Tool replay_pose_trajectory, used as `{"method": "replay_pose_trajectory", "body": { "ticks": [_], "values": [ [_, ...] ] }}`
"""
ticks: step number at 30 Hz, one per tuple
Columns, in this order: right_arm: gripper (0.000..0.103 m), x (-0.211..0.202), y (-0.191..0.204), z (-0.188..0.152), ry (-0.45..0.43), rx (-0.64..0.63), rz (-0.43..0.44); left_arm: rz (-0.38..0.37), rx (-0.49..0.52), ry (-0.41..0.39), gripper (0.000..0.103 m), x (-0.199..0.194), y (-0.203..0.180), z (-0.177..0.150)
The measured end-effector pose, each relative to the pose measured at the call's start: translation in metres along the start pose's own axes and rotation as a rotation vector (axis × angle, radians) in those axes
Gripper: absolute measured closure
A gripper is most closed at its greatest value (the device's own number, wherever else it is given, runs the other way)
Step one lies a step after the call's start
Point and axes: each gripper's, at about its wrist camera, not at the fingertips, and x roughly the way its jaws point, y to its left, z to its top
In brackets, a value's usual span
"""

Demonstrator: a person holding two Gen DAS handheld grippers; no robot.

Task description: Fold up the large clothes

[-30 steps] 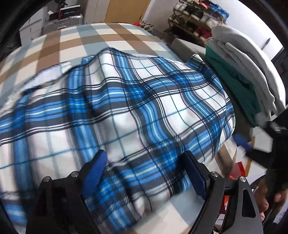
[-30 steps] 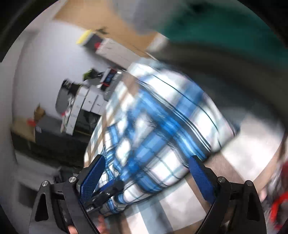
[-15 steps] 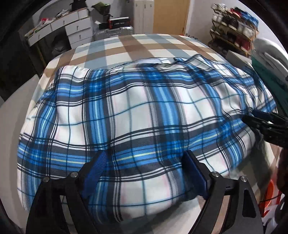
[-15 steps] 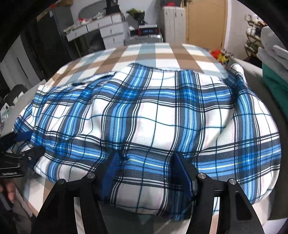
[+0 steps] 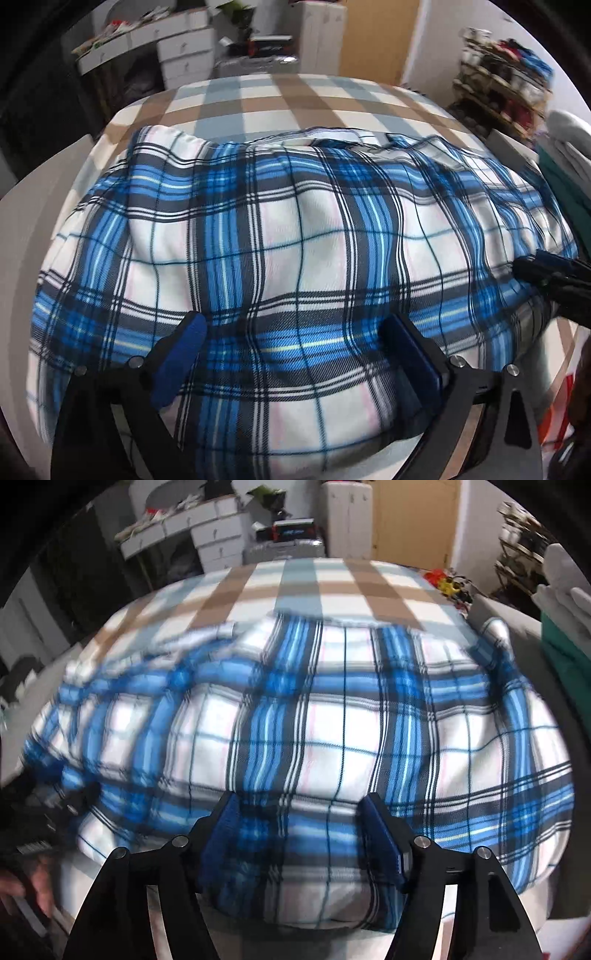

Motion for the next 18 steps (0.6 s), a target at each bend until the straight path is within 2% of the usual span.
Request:
{"method": "replay_pose_trajectory", "body": {
  "ticks": [2, 3, 6, 9, 10, 11, 13, 15, 18],
  "values": [
    [0.033, -0.011, -0.002, 0.008, -0.069, 0.017, 0.002, 0.05, 0.016, -0.061, 0.007, -0.023, -0.008, 0.005],
    [0.028, -0.015, -0.003, 0.014, -0.113, 0.019, -0.026, 0.086, 0.033, -0.104, 0.007, -0.032, -0.01, 0.007],
    [0.026, 0.001, -0.015, 0.026, -0.125, 0.058, -0.04, 0.151, 0.091, -0.187, 0.007, -0.047, -0.013, 0.019],
    [0.025, 0.038, -0.029, 0.036, -0.015, 0.093, -0.057, 0.165, 0.074, -0.087, 0.007, -0.019, 0.001, 0.027],
    [0.022, 0.047, -0.03, 0.036, 0.017, 0.079, -0.061, 0.131, 0.043, -0.02, 0.007, -0.003, 0.012, 0.025],
    [0.023, 0.047, -0.023, 0.034, 0.012, 0.027, -0.093, 0.089, 0.014, 0.011, 0.005, 0.01, 0.019, 0.024],
    [0.022, 0.047, -0.013, 0.033, 0.04, -0.054, -0.142, 0.048, -0.021, -0.01, 0.001, 0.006, 0.028, 0.017],
    [0.025, 0.039, -0.016, 0.037, 0.041, -0.041, -0.124, 0.052, -0.004, 0.011, 0.001, -0.001, 0.026, 0.014],
    [0.023, 0.017, -0.028, 0.043, -0.048, -0.006, -0.143, 0.039, -0.006, 0.02, 0.002, -0.02, 0.03, 0.015]
  ]
}}
